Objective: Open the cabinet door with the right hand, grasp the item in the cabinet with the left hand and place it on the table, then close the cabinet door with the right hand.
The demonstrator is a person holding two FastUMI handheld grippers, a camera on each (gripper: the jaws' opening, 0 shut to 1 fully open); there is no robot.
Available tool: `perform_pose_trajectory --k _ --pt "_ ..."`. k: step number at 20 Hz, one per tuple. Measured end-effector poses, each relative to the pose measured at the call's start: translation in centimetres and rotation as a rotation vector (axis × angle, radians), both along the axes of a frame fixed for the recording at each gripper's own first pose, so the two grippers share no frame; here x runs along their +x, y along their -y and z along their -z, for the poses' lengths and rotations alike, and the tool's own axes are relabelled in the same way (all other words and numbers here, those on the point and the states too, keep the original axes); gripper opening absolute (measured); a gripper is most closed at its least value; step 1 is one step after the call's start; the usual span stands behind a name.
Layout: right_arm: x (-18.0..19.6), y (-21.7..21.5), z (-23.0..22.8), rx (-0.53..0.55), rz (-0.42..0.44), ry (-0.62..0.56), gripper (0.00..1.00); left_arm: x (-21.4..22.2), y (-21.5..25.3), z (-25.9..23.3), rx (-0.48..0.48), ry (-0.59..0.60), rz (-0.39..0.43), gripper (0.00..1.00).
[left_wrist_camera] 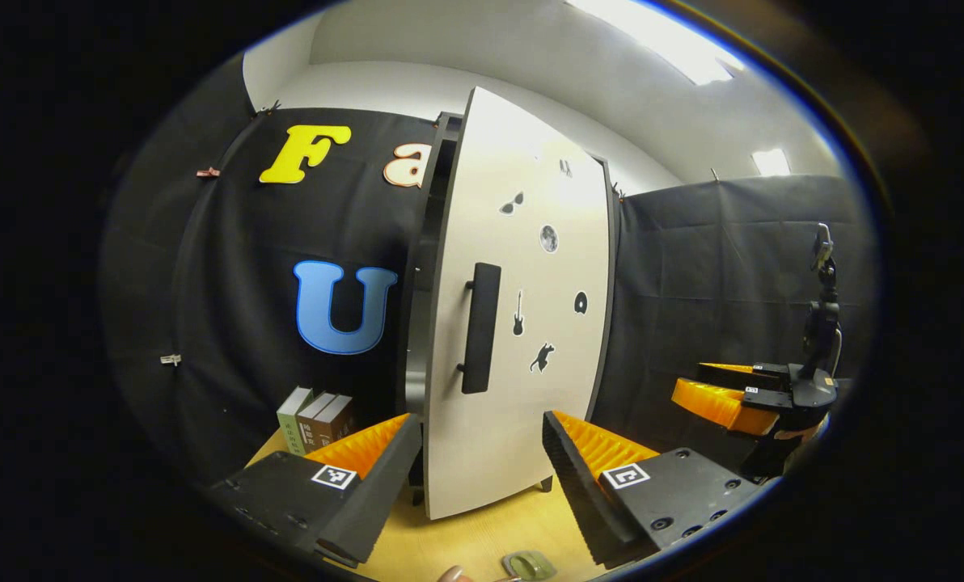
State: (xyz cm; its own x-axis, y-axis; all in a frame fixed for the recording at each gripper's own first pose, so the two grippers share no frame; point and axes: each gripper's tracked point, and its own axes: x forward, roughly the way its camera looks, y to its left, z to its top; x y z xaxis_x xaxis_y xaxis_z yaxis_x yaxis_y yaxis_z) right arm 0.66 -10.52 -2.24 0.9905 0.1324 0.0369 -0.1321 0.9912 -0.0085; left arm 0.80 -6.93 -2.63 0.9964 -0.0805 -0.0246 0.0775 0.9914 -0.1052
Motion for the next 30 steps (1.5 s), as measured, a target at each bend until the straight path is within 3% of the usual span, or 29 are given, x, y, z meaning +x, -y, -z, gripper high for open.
perform_pose_trajectory --k 11,16,24,30 --pt "-0.3 -0.4 -0.5 -0.031 -0.016 0.033 0.97 0.4 0.8 -0.6 0.031 0.004 0.007 0.95" --pt "-0.7 0.0 -0.6 -0.03 0.003 0.034 0.97 0.3 0.9 -0.6 0.044 0.005 0.009 0.95" --pt "-1.0 0.9 -1.3 -0.027 0.058 0.046 0.97 0.0 -0.1 -1.4 0.113 0.028 -0.056 0.95" --pt "-1.4 1.1 -1.4 -0.015 0.077 0.042 0.97 0.1 0.4 -1.3 0.111 0.022 -0.042 0.94"
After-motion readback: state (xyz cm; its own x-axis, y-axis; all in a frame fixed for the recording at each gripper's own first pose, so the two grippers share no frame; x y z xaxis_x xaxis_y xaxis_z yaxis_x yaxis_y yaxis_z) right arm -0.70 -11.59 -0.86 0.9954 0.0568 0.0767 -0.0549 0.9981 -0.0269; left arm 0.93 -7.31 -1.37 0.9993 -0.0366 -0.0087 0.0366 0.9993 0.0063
